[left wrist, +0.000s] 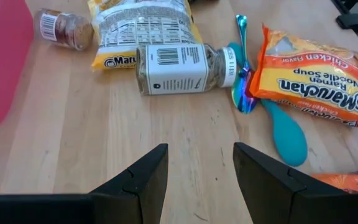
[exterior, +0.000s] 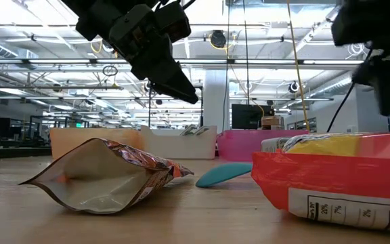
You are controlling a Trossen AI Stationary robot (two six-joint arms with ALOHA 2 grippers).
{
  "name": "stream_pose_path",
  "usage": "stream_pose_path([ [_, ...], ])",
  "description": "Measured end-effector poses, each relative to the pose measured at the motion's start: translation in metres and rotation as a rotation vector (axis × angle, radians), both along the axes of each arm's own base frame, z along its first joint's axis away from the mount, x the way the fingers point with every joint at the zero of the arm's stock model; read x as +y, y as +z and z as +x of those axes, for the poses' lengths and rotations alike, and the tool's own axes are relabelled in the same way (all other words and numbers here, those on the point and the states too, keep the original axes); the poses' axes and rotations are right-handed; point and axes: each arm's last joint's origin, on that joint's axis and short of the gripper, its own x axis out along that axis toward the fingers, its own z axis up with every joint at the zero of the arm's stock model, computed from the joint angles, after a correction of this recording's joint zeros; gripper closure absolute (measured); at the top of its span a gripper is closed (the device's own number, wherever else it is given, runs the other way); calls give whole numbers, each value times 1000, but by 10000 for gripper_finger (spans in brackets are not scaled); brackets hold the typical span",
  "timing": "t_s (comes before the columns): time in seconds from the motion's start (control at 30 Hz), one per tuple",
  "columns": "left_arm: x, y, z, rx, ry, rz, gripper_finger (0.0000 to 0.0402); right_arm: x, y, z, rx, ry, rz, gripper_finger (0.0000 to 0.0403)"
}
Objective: Pick & Place Food Item
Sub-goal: Put the black spoon into the white bin
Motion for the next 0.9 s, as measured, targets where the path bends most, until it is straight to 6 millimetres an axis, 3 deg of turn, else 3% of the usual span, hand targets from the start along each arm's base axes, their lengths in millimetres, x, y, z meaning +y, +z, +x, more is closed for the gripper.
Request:
stream_pose_path([
  [0.23,0,0,0,-3,-9,14,215,-1,-7,-22,225,-189,-19,227],
  [0.47,3,0,0,-14,44,114,215,13,-7,-33,256,-288,13,242],
  [0.63,11,2,2,-41,88,199,215,20,-11,-35,247,-377,2,243],
  [0.9,43,8,8,-117,166,213,215,36,-31,-23,326,-404,47,243],
])
